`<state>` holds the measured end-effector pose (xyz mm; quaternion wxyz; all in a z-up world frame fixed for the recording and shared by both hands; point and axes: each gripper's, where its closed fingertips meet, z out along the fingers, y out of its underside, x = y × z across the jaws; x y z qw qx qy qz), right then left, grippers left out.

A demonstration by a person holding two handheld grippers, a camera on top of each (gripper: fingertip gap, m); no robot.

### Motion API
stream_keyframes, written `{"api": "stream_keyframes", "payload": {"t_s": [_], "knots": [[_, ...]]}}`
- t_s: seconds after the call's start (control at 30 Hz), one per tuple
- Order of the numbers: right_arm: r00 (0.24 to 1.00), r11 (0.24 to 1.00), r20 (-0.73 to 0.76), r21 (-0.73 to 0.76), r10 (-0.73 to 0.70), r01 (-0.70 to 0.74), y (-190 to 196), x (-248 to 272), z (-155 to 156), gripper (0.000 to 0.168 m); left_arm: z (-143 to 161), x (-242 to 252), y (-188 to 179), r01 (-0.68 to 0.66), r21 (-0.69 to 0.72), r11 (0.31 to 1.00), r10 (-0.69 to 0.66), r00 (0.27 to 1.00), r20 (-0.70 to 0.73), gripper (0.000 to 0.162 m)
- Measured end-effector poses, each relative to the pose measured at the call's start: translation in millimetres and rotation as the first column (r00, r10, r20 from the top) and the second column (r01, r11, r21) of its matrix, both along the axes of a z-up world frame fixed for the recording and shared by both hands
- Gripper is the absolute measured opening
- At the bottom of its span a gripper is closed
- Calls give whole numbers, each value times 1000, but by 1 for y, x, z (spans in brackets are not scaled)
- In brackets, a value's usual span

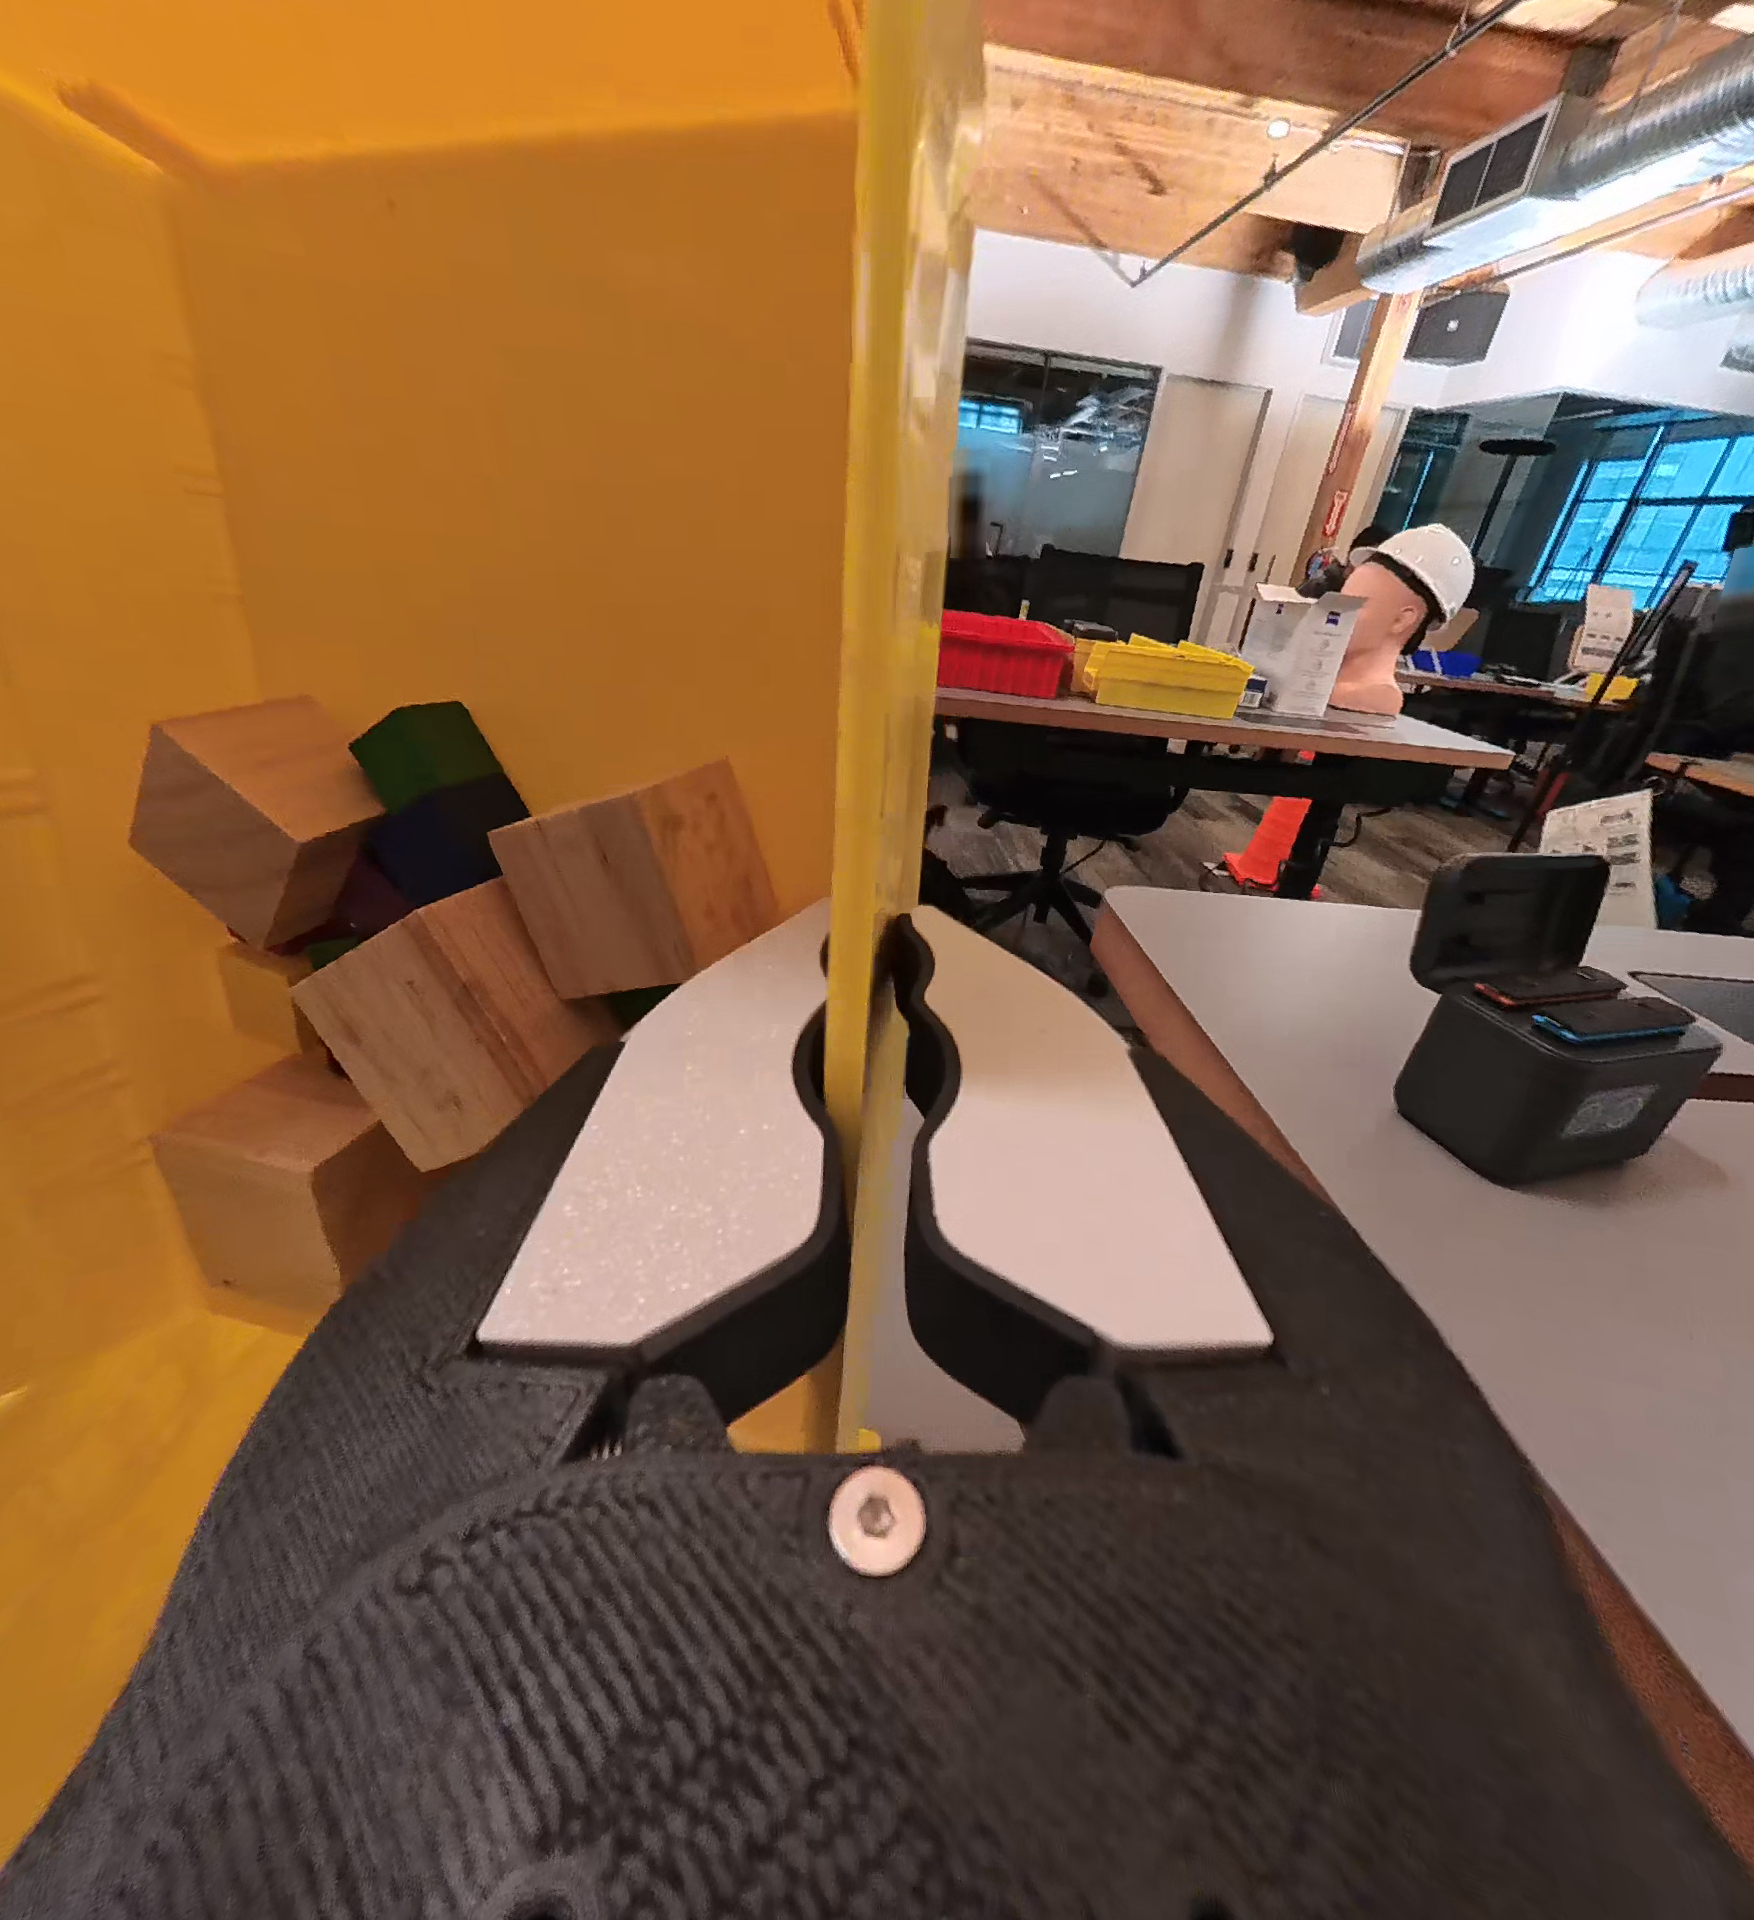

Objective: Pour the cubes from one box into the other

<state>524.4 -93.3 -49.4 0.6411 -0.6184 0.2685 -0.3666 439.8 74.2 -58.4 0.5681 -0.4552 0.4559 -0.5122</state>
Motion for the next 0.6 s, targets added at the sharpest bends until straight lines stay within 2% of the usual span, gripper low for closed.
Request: {"api": "stream_keyframes", "payload": {"t_s": [0.6], "knots": [[1000, 992, 15, 123, 25, -26, -6, 1, -8, 6, 0, 1, -7, 52, 3, 999, -52, 997, 52, 5]]}}
